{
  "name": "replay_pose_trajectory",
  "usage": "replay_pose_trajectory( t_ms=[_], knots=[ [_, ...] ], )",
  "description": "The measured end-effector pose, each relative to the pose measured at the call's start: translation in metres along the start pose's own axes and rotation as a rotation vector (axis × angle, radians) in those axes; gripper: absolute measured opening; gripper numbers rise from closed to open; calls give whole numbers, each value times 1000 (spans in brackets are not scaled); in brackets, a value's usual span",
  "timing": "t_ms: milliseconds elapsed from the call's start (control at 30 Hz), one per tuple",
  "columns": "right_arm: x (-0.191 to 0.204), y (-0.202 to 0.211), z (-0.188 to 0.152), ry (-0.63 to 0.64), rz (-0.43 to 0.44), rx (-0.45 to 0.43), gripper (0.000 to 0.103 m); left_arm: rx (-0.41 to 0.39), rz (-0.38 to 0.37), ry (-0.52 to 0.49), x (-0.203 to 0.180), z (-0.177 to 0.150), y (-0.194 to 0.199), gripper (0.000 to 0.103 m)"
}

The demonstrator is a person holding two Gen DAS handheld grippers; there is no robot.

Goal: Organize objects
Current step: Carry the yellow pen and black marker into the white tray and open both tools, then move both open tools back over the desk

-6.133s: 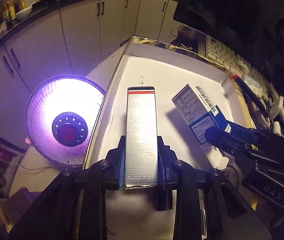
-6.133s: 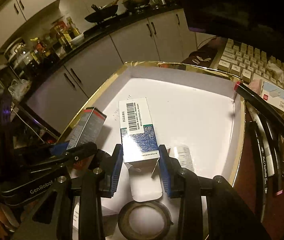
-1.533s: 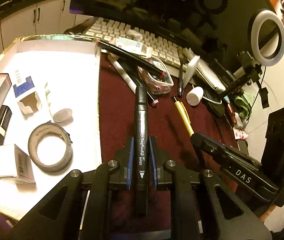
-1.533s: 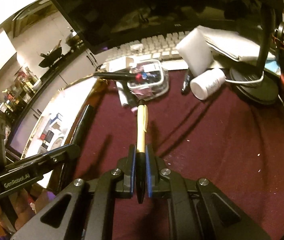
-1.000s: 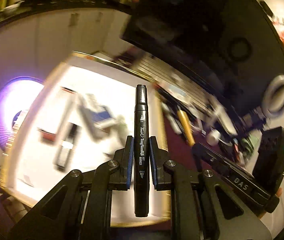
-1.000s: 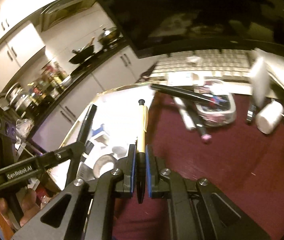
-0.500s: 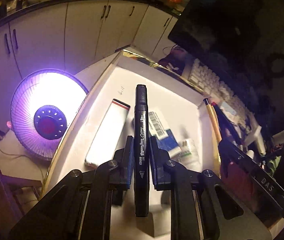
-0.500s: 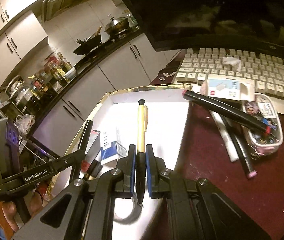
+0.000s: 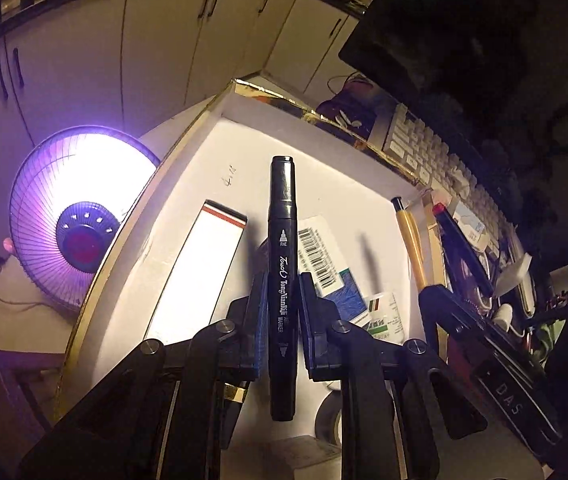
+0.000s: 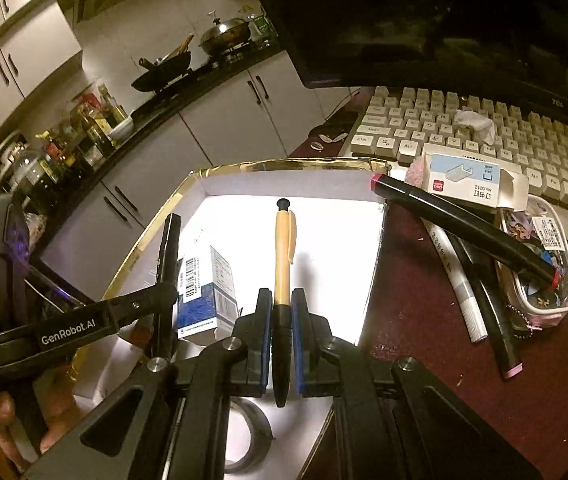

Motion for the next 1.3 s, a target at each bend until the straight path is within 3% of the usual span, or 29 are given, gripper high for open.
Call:
replay_pose_trajectory(
  t_ms=[300,633,800,933,1033,1067,1100,1133,1200,1300],
  knots=[
    [3,-21,-6,37,-68,60,7,59,16,1,-4,-4,-12,14],
    [1,-30,-8,43,-69,79,8,77,54,-38,-5,-8,-15,15],
    [-2,-29,-7,22,-21,84,9,-9,94,-54,-3,-8,0,36],
    [-14,-10,-2,-89,105,34,9,-125,20,-8,-4,-12,32,52],
    [-25,7,-3,-148,210,21,10,-166,-18,-39,-16,-20,49,56],
    [-31,12,-4,-165,235,19,12,-163,-30,-50,-20,-23,52,56],
    [-37,19,-8,-174,249,16,21,-149,-48,-58,-26,-26,53,56],
    [-45,26,-13,-168,262,11,32,-134,-69,-59,-30,-29,53,56],
    [-48,47,-22,-126,259,-4,38,-102,-111,-65,-42,-37,51,56],
    [-63,76,-37,-64,183,-23,41,-57,-151,-113,-71,-46,44,56]
  ],
)
Point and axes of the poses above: each gripper's, at about its wrist camera, not at the fingertips, and y roughly against the way its jaws point, x to its left, z to its top, the point moved 2 cm from there along -y, roughly the way its jaws point, and after that the axes turned 10 degrees about -x, right-handed, at the moved point
